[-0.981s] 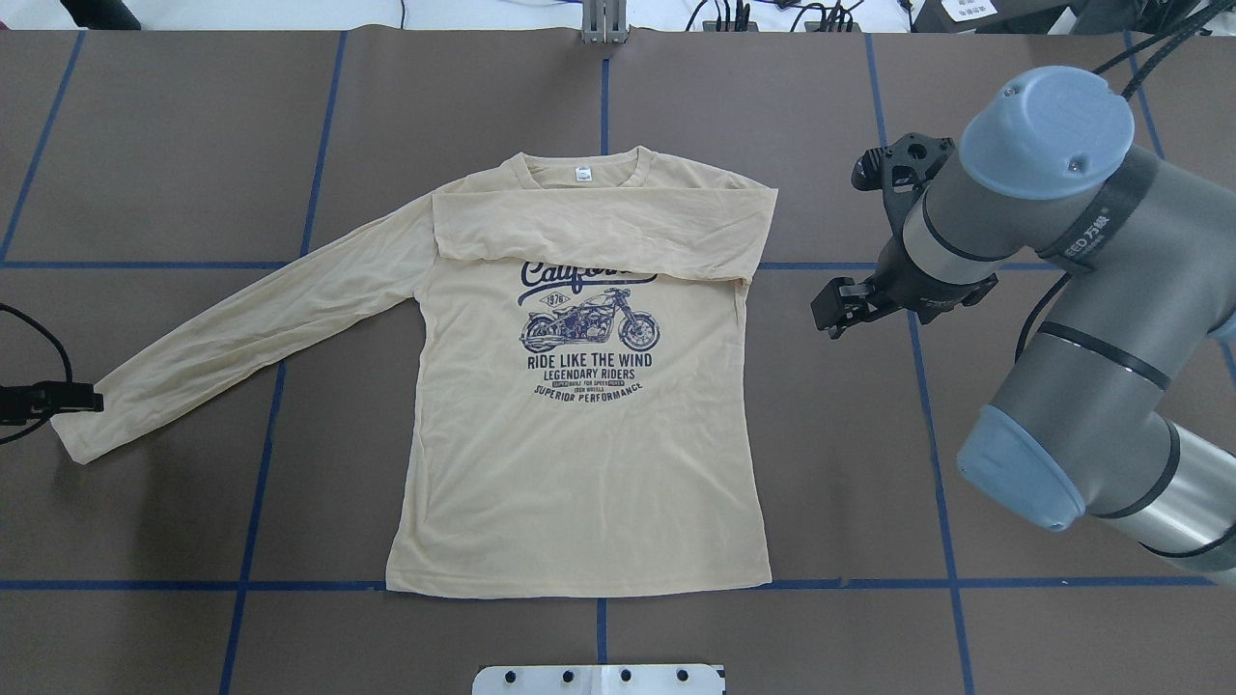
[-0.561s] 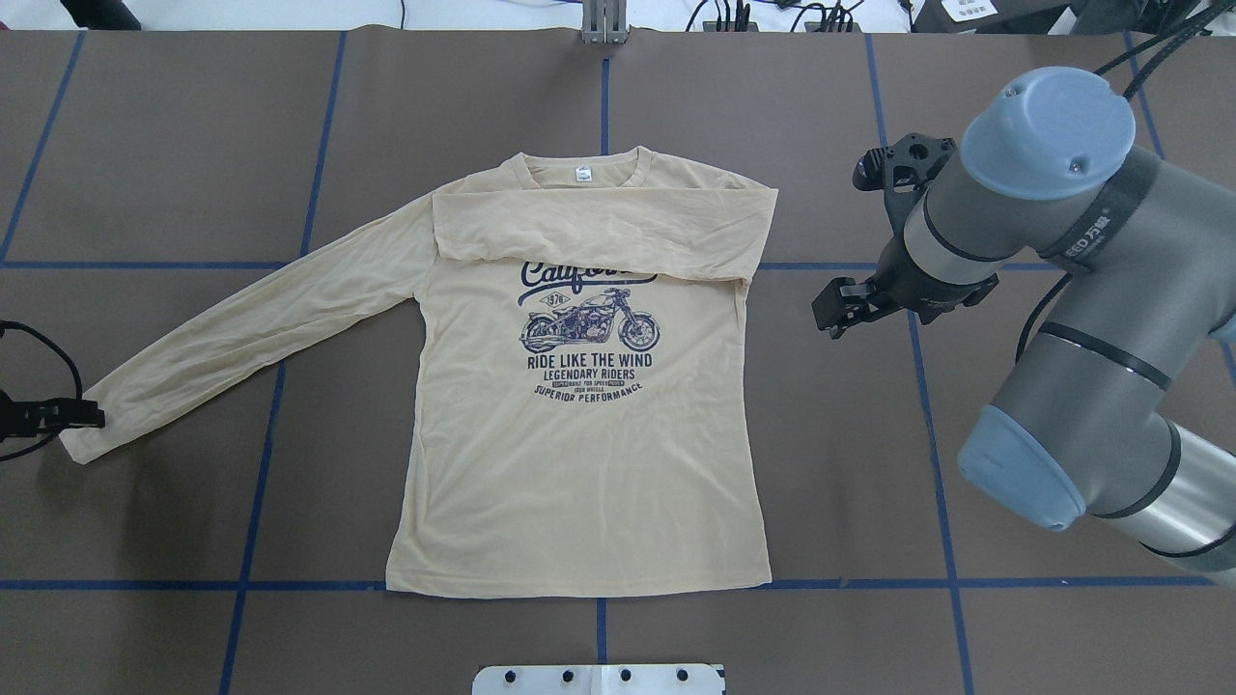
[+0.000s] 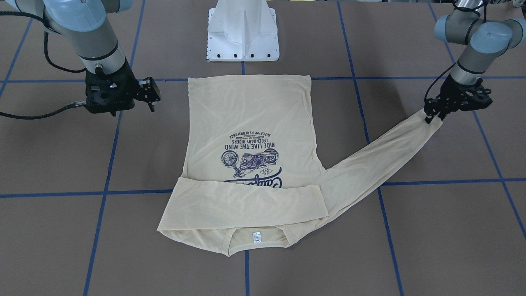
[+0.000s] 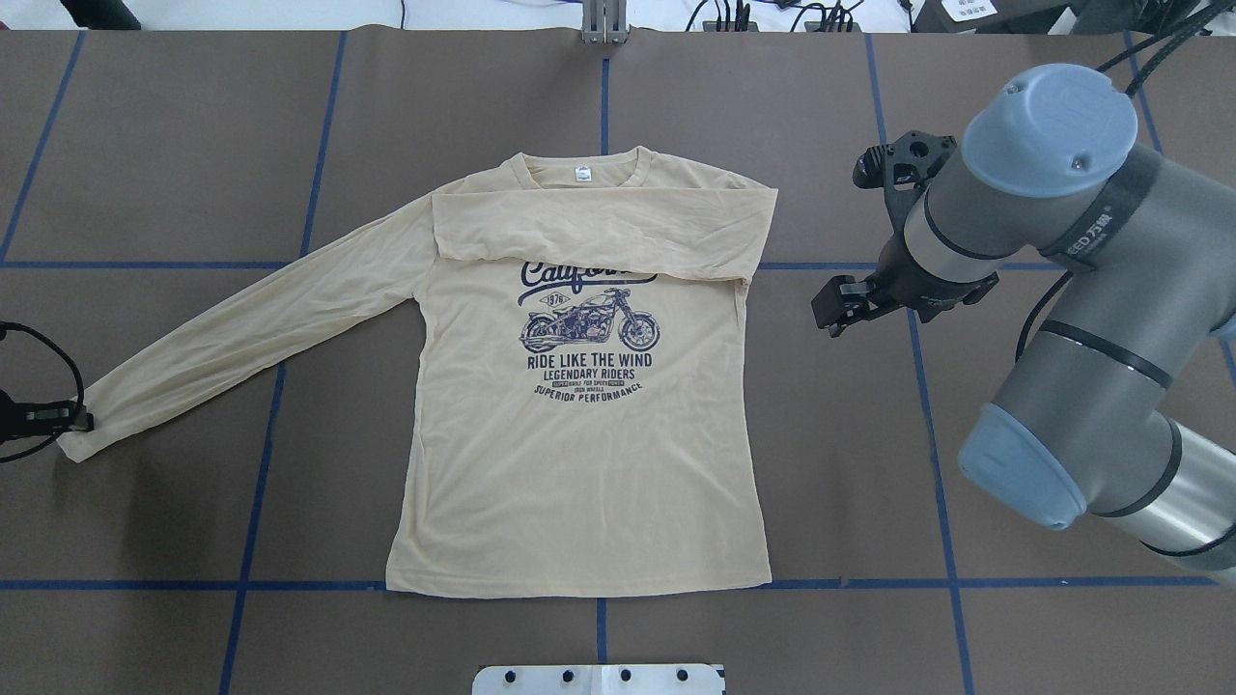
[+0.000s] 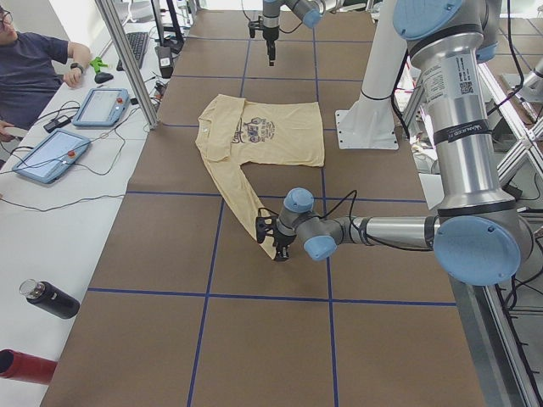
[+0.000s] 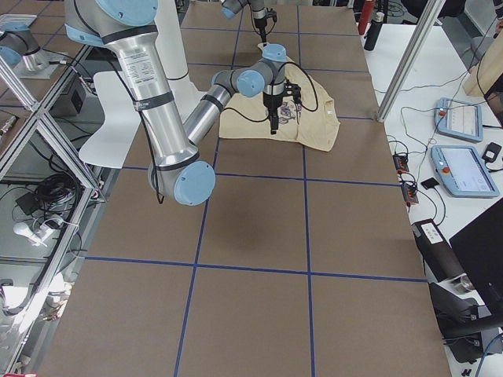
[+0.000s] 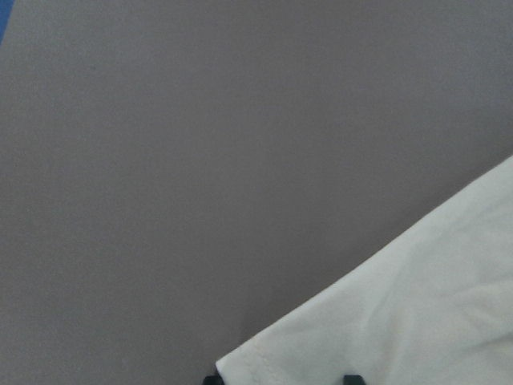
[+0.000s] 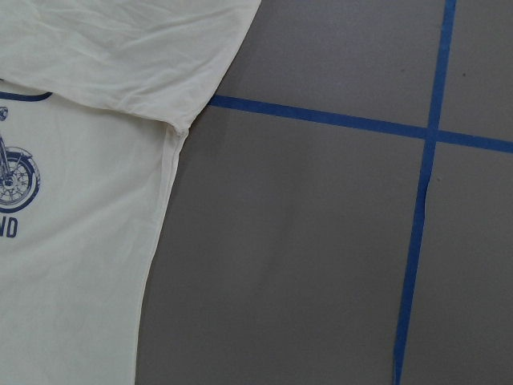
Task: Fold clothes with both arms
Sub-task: 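Lower the left gripper onto the cuff of the other sleeve and grasp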
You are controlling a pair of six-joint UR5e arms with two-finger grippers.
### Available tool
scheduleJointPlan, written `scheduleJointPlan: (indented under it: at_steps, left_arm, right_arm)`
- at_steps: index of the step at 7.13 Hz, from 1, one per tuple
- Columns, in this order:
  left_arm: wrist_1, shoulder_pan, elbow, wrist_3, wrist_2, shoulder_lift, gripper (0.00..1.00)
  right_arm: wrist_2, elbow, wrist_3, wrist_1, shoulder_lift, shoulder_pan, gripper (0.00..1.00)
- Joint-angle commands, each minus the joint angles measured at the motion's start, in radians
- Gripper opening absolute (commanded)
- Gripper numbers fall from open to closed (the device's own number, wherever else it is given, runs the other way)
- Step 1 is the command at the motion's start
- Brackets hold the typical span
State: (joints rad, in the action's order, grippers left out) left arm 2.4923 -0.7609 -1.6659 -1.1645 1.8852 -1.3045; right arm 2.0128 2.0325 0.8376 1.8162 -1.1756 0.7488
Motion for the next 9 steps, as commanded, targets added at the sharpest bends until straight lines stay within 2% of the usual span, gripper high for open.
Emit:
scheduleJointPlan:
  at_steps: [1,3,6,8,9]
  left_arm:
    - [0.0,0.0,-0.029,0.002,0.002,0.002,0.0]
    - [-0.009,-0.003,-0.075,0.0,0.021,0.017,0.0]
    - [-0.009,-0.04,-0.193,-0.009,0.214,0.004,0.0]
    - [-0.026,-0.177,-0.187,-0.015,0.399,-0.115,0.0]
    - [-0.155,-0.24,-0.19,-0.018,0.502,-0.233,0.0]
  right_arm:
    - [0.001,0.0,0.0,0.0,-0.001,0.003,1.0]
    - [0.003,0.0,0.0,0.0,-0.002,0.006,1.0]
    - [0.004,0.037,-0.003,0.0,-0.068,0.021,1.0]
    - [0.004,0.038,-0.003,0.002,-0.093,0.023,1.0]
    - [0.004,0.04,-0.003,0.0,-0.11,0.023,1.0]
